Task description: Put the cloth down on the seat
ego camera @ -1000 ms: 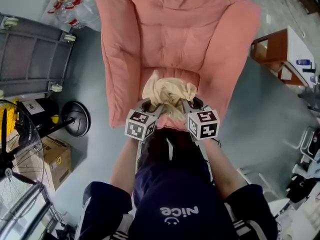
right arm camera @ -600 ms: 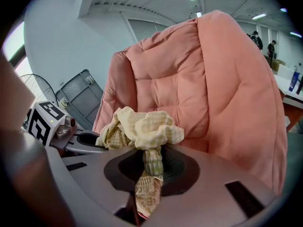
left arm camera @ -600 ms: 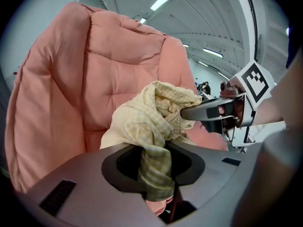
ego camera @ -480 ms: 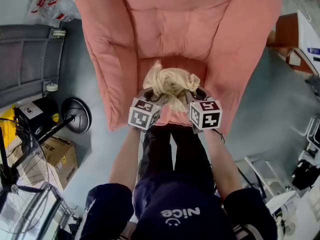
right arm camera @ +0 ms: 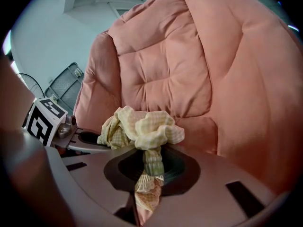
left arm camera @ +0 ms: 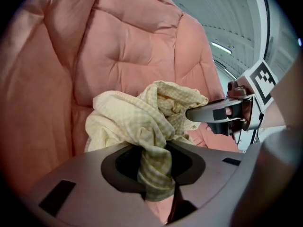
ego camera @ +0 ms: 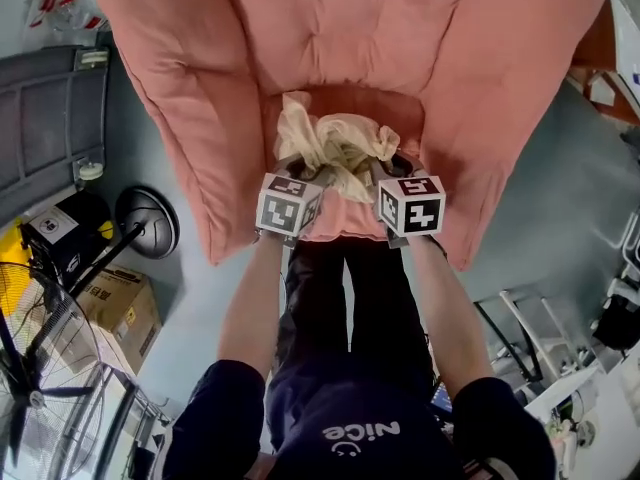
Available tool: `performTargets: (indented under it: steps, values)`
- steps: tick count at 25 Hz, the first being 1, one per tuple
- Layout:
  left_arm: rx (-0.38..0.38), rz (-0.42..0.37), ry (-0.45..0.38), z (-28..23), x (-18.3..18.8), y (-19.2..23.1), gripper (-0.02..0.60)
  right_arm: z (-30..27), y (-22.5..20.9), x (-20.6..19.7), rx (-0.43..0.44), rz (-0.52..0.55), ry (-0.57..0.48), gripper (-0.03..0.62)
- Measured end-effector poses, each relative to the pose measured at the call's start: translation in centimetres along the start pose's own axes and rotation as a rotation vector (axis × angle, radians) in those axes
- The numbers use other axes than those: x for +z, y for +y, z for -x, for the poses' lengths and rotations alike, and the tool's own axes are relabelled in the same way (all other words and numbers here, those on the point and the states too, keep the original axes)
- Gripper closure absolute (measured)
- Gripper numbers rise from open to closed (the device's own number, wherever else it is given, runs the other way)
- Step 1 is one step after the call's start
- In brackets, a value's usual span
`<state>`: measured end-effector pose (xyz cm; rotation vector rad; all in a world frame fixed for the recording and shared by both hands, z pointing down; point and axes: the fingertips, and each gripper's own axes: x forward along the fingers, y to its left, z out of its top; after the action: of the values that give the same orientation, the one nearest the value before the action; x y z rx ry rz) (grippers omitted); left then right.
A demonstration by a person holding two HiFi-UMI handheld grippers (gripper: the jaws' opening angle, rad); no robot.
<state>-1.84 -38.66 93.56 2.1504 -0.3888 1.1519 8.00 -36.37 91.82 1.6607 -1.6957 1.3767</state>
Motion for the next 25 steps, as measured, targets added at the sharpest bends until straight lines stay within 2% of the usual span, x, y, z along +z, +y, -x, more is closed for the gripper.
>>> performTargets:
  steps: [6, 11, 15, 17, 18, 20, 25]
  values:
    - [-0.001, 0.034, 0.063, -3.4, -2.4, 1.6, 0.439, -3.3, -1.7, -2.8, -0.012, -0.015, 0.063, 0.516]
    - [-0.011, 0.053, 0.066, -4.6, -3.5, 2.4, 0.43, -4.6, -2.7, -4.3, -0.022, -0.025, 0.091, 0.516]
    - [-0.005, 0.085, 0.051, -4.7, -3.5, 2.9, 0.409, -5.0, -2.3, -3.6, -0.014, -0.004, 0.106, 0.514]
    - [-0.021, 0.144, 0.053, -4.6, -3.2, 2.7, 0.374, -4.8, -2.2, -3.2, -0.009, 0.005, 0.118, 0.475]
    - [-0.039, 0.181, 0.052, -4.4, -3.0, 2.2, 0.336, -4.5, -2.3, -3.1, -0.012, 0.006, 0.124, 0.434]
    - [-0.065, 0.234, 0.049, -3.8, -2.4, 1.3, 0.244, -3.4, -2.6, -2.7, -0.029, 0.008, 0.127, 0.399]
    - [-0.014, 0.256, 0.066, -0.4, -2.2, -0.3, 0.227, 1.3, -1.6, -2.1, -0.04, -0.024, 0.095, 0.388]
